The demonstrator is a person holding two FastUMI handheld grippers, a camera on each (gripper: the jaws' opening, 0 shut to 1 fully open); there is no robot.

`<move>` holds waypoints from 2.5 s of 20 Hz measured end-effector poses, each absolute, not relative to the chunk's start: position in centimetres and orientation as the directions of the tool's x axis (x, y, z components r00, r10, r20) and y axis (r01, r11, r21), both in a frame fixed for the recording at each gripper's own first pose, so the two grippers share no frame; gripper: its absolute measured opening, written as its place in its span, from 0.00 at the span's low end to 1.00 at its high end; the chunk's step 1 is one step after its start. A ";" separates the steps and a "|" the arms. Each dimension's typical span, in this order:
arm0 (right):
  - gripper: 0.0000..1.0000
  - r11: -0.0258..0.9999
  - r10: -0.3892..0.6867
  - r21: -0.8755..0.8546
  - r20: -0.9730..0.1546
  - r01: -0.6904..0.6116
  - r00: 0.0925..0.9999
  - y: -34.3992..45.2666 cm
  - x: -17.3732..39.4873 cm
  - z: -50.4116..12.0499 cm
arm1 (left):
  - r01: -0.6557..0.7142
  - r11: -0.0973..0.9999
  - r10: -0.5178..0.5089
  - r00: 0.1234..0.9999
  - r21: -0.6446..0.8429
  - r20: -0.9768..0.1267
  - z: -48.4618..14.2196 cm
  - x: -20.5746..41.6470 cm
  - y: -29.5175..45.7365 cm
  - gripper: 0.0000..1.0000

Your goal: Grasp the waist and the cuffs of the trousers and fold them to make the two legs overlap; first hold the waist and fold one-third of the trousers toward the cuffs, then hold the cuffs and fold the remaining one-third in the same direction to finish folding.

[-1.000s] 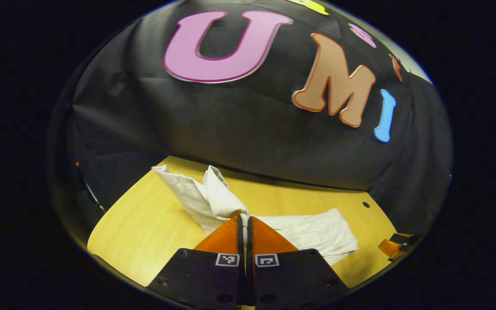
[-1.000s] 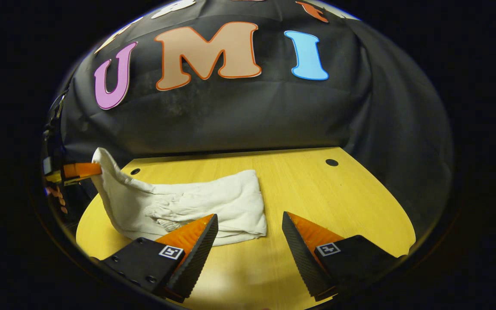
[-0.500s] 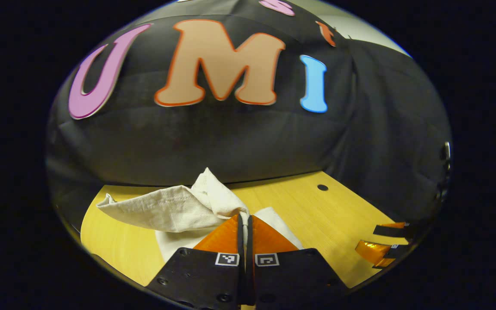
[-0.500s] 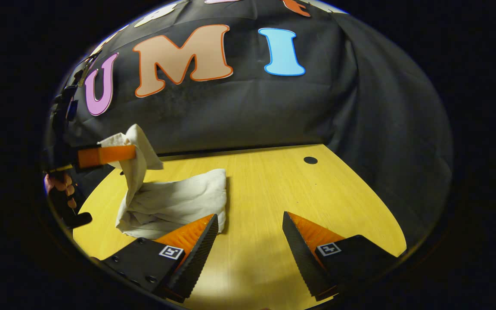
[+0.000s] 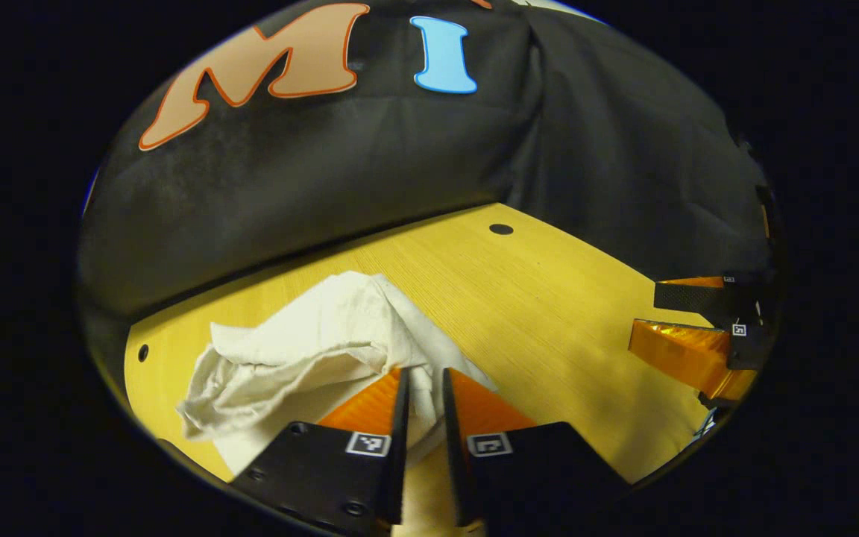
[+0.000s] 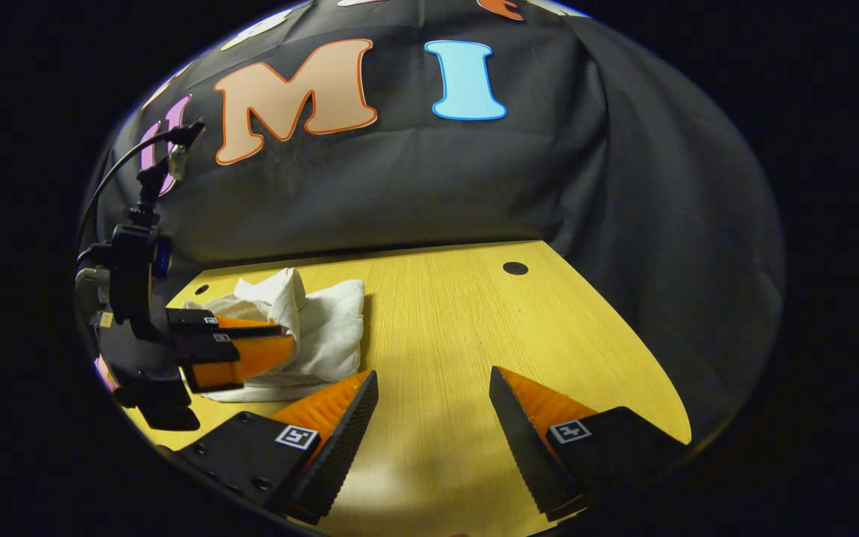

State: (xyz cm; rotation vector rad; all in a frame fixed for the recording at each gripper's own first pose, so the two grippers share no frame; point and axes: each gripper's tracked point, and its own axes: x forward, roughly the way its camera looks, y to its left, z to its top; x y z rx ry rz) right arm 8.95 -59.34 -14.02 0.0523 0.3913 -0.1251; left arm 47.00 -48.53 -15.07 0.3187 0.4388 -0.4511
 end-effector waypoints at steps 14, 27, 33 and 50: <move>0.96 0.998 -0.007 0.058 -0.186 0.018 0.983 -52.2 8.2 -5.3 | 0.312 0.943 -0.279 0.930 0.115 -0.238 -4.4 39.6 -39.3 0.94; 0.96 0.997 0.039 0.075 -0.108 -0.031 0.993 -44.9 2.3 -1.8 | 0.169 0.984 -0.153 0.963 0.055 -0.222 -2.5 33.0 -27.2 0.96; 0.96 1.000 -0.002 0.026 -0.129 0.006 0.992 -44.6 1.2 -2.1 | 0.160 0.984 -0.141 0.966 0.076 -0.219 -2.0 32.7 -25.2 0.95; 0.96 0.996 -0.080 0.030 -0.125 0.084 0.989 -45.3 -0.3 -1.7 | 0.199 0.978 -0.176 0.952 0.068 -0.249 -3.0 32.9 -25.0 0.96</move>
